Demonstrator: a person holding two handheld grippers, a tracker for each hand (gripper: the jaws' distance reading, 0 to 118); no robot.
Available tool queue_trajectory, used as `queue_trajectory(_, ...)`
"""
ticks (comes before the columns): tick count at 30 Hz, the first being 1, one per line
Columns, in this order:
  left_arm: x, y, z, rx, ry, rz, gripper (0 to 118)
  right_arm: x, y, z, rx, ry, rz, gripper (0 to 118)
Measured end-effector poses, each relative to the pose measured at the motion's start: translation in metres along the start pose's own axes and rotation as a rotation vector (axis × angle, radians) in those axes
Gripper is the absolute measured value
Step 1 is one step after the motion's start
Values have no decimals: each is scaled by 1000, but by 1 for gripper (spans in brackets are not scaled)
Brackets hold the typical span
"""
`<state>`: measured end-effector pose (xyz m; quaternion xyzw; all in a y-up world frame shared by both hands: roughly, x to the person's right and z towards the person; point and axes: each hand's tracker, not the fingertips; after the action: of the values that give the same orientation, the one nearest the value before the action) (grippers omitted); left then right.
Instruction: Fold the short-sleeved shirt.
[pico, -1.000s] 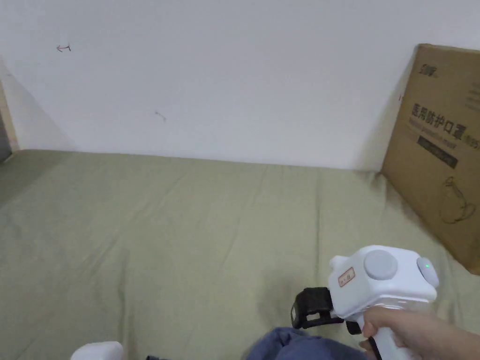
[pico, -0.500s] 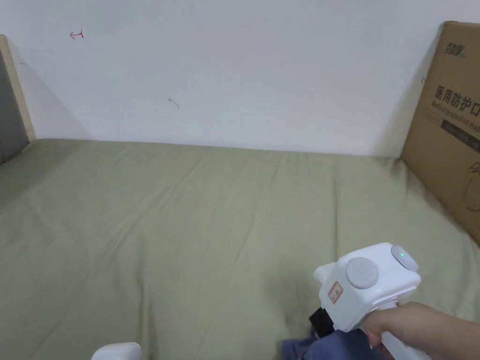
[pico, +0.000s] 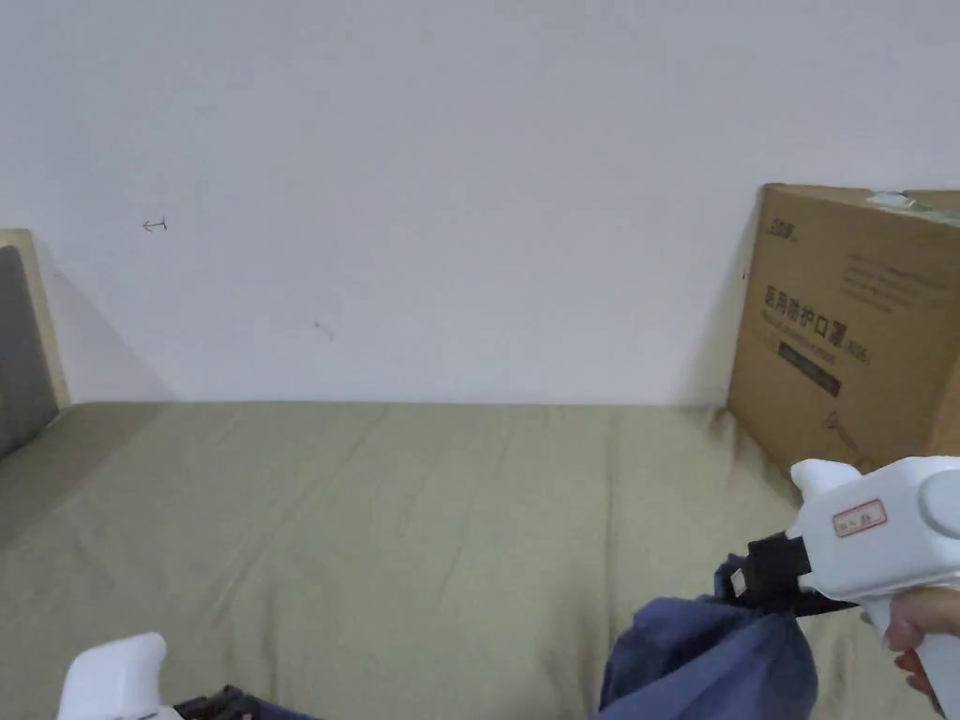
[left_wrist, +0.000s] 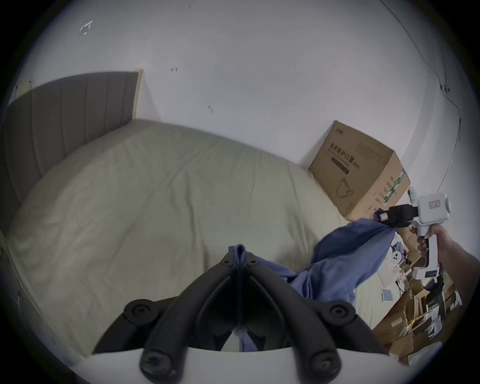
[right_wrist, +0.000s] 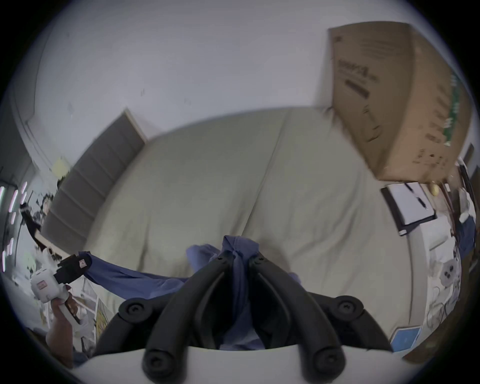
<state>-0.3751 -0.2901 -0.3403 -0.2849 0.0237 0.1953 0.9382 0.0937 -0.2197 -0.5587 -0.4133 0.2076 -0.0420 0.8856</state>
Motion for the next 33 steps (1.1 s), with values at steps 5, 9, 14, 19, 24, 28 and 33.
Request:
queue_trajectory(5, 15, 62, 45, 105, 0, -45, 0, 15, 11, 80, 136, 0, -78, 11)
queue_trajectory(9, 31, 111, 79, 177, -24, -58, 0, 19, 28, 130, 216, -14, -94, 11)
queue_trajectory(14, 44, 163, 105, 247, -63, -50, 0, 19, 57, 175, 310, 17, -150, 11)
queue_trajectory(19, 53, 215, 113, 348, -30, -78, 0, 9, 100, 197, 397, -31, -145, 11)
queue_trajectory(24, 55, 265, 96, 385, -1, -32, 0, -1, 152, 189, 468, -46, -137, 11)
queue_trajectory(28, 57, 290, 67, 417, 18, -40, 0, -8, 190, 167, 524, -94, -104, 11)
queue_trajectory(33, 61, 317, 24, 467, 76, -93, 0, -7, 227, 121, 572, -108, -108, 11)
